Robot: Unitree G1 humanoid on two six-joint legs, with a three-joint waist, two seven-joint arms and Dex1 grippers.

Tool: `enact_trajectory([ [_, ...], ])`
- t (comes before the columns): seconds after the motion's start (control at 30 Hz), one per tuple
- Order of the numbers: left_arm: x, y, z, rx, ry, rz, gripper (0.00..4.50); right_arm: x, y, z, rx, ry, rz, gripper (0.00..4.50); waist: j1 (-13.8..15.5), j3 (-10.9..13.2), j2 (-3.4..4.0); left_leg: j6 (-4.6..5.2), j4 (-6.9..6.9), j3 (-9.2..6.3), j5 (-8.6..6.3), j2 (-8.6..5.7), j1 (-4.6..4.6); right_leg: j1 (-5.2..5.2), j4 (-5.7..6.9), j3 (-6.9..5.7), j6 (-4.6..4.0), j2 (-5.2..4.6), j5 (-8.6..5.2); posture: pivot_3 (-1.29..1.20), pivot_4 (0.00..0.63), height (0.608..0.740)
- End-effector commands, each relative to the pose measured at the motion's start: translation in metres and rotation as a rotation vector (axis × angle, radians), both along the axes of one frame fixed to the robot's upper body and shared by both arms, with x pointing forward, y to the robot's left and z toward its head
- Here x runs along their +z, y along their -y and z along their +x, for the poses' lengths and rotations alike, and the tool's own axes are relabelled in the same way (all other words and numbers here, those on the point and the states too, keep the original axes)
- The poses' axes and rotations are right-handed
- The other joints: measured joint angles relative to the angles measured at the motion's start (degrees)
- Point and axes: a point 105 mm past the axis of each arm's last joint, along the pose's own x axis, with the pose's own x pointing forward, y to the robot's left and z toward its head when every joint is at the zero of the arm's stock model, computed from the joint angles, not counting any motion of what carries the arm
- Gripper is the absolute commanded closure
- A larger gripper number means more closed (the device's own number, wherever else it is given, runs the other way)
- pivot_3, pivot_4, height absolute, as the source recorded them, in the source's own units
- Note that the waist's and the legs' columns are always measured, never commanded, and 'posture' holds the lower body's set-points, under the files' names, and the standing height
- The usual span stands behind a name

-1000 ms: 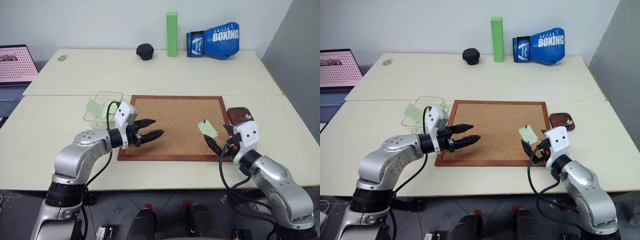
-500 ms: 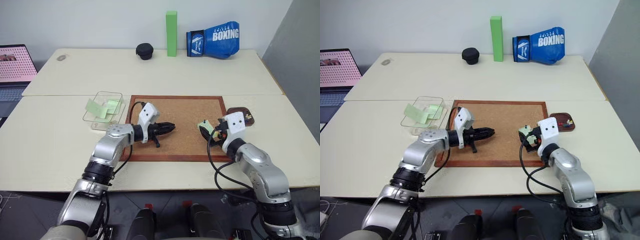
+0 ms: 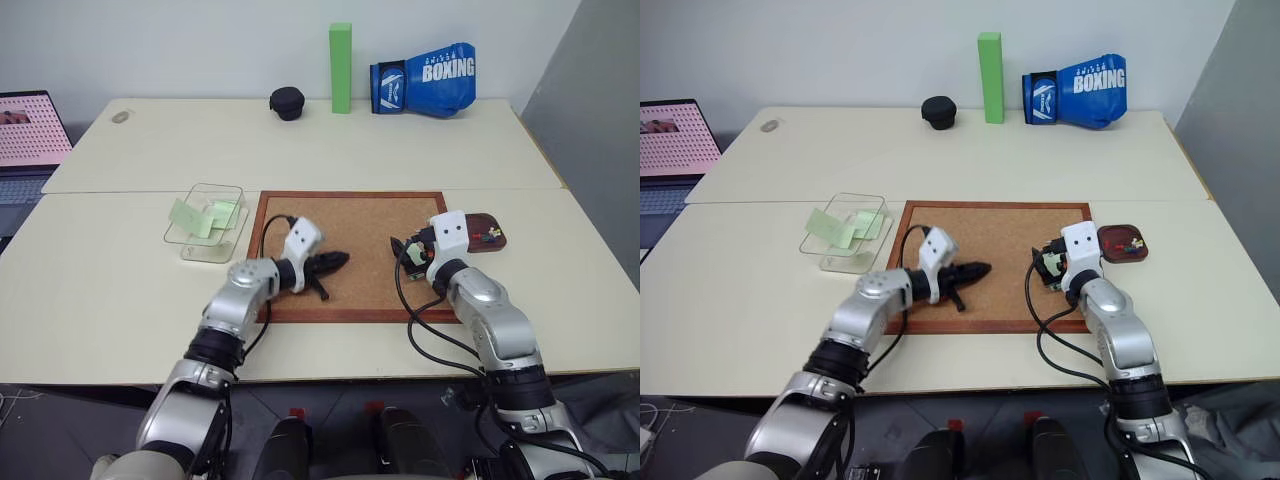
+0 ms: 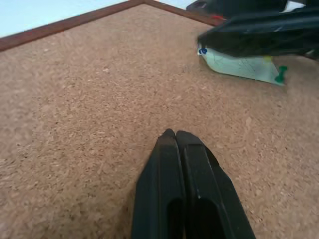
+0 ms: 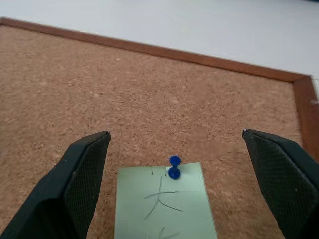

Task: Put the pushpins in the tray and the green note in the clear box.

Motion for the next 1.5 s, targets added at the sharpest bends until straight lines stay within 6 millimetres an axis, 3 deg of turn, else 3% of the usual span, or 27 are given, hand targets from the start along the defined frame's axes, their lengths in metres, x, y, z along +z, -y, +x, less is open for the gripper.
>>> enact_trajectory([
  [0.03,-0.024,-0.002,-0.008,0.005,-0.062,0.027,4.50,0.015,-0.002,0.007,0.016,0.057,0.019,0.00,-0.02,-0.02,0.03,0.00,0.00,0.01,0.00,-0.01,0.09,0.09,-0.01,0.01,0.07,0.00,-0.04,0.00,0.150,0.740],
  [0.27,-0.009,0.003,-0.007,0.004,-0.034,-0.008,4.50,0.008,-0.004,0.006,0.058,0.035,0.008,0.00,-0.04,-0.03,0.04,0.00,0.00,0.03,0.00,0.00,0.19,0.16,0.01,0.03,0.11,0.01,-0.06,0.00,0.150,0.740],
  [0.37,-0.009,0.001,-0.004,0.021,-0.026,0.000,4.50,0.005,-0.002,0.005,0.053,0.028,-0.014,0.46,-0.03,-0.03,0.04,0.00,0.00,0.03,0.00,-0.01,0.18,0.16,0.00,0.04,0.11,0.00,-0.06,0.00,0.150,0.740],
  [0.73,-0.002,0.002,-0.002,0.025,-0.007,-0.005,4.50,0.001,0.003,0.007,0.039,-0.021,-0.067,2.88,-0.03,-0.03,0.04,0.01,0.01,0.02,0.00,0.00,0.21,0.17,0.05,0.03,0.11,0.01,-0.06,0.00,0.150,0.740],
  [1.0,0.002,0.002,0.001,0.042,0.013,-0.013,4.50,-0.004,0.007,0.008,0.050,-0.062,-0.142,4.39,0.01,-0.04,0.04,0.00,0.01,0.02,0.00,-0.01,0.20,0.17,0.04,0.03,0.11,0.00,-0.06,0.00,0.150,0.740],
  [1.2,0.002,-0.002,0.005,0.067,0.021,-0.011,4.50,0.000,0.006,0.007,0.063,-0.049,-0.127,4.47,0.01,-0.04,0.04,0.01,0.02,0.01,0.00,0.00,0.20,0.17,0.04,0.02,0.12,0.00,-0.06,0.00,0.150,0.740],
  [1.5,-0.001,-0.002,0.005,0.075,0.009,-0.007,4.50,0.032,0.000,-0.003,0.108,0.082,0.017,4.47,0.00,-0.03,0.04,0.01,-0.01,0.00,0.00,0.00,0.17,0.17,0.00,0.02,0.12,0.01,-0.06,0.00,0.150,0.740],
])
